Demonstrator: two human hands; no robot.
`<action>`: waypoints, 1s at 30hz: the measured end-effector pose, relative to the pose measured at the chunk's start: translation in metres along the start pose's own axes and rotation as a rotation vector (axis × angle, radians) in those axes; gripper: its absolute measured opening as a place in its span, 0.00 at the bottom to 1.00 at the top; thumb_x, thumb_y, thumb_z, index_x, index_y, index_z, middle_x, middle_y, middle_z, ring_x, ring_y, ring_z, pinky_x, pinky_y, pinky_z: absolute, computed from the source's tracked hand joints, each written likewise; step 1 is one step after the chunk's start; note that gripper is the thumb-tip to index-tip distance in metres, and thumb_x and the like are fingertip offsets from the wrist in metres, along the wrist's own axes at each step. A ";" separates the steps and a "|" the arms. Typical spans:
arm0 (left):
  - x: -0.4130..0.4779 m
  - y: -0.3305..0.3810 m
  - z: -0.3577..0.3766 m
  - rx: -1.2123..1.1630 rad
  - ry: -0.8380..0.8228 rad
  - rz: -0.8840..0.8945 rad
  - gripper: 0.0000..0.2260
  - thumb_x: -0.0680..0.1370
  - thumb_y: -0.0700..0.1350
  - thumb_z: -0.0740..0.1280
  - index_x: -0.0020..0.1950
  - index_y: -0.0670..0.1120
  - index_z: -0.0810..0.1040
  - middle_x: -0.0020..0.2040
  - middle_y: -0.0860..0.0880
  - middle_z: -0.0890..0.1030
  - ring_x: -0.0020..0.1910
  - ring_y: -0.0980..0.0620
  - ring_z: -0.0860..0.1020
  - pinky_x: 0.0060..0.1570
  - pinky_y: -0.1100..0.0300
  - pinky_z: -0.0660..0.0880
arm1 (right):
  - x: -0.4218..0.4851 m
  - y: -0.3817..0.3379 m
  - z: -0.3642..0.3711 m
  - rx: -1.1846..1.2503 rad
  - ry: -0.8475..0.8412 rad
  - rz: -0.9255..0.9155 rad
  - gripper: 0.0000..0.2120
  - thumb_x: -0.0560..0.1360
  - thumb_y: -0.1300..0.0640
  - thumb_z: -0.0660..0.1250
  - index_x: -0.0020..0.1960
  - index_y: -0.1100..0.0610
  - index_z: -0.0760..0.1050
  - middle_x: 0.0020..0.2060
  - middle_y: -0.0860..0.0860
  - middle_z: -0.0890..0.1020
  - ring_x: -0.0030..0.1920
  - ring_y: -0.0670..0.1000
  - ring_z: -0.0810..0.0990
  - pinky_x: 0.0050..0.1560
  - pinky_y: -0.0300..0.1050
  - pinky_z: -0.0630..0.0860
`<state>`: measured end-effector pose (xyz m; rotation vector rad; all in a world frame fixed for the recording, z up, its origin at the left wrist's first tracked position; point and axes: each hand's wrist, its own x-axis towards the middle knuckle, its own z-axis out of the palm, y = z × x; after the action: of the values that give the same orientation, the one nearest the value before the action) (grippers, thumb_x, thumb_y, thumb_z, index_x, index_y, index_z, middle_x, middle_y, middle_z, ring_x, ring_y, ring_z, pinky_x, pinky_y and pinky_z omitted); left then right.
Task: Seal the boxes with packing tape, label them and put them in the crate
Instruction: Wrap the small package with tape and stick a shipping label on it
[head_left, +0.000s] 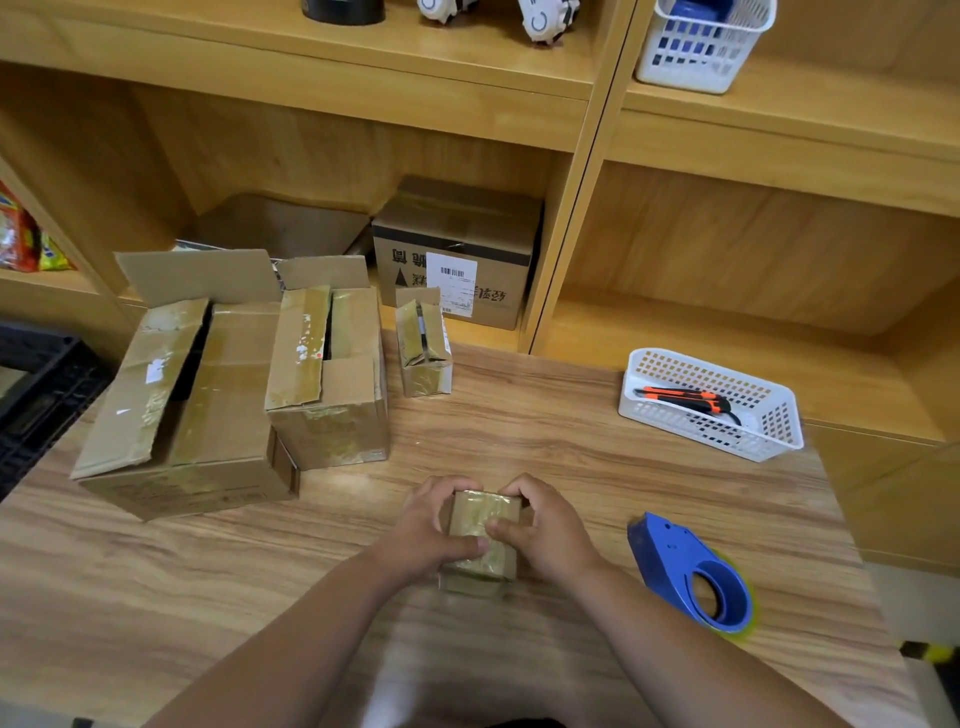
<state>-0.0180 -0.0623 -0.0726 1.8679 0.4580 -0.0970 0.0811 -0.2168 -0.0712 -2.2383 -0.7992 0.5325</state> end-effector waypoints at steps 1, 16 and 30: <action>0.002 0.002 -0.001 -0.007 -0.005 -0.003 0.28 0.55 0.59 0.73 0.53 0.65 0.71 0.55 0.59 0.70 0.60 0.54 0.66 0.62 0.56 0.67 | 0.002 0.001 0.001 0.019 0.029 0.004 0.22 0.59 0.32 0.63 0.45 0.46 0.71 0.40 0.38 0.73 0.46 0.45 0.72 0.49 0.47 0.69; 0.025 0.006 0.010 -0.066 0.098 -0.016 0.07 0.68 0.52 0.72 0.43 0.56 0.77 0.50 0.54 0.77 0.55 0.56 0.67 0.51 0.70 0.63 | 0.017 -0.001 -0.001 -0.059 0.098 -0.063 0.15 0.70 0.40 0.59 0.35 0.51 0.64 0.28 0.42 0.66 0.38 0.49 0.68 0.35 0.41 0.61; 0.038 -0.012 0.018 0.002 0.317 0.071 0.13 0.78 0.50 0.58 0.37 0.62 0.75 0.42 0.58 0.79 0.52 0.56 0.69 0.55 0.61 0.61 | 0.026 -0.011 0.005 -0.215 0.045 -0.080 0.21 0.65 0.30 0.51 0.31 0.47 0.55 0.28 0.42 0.64 0.37 0.48 0.65 0.40 0.45 0.58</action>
<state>0.0156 -0.0656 -0.1008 1.9062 0.6068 0.2502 0.0932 -0.1906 -0.0702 -2.3924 -0.9567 0.3718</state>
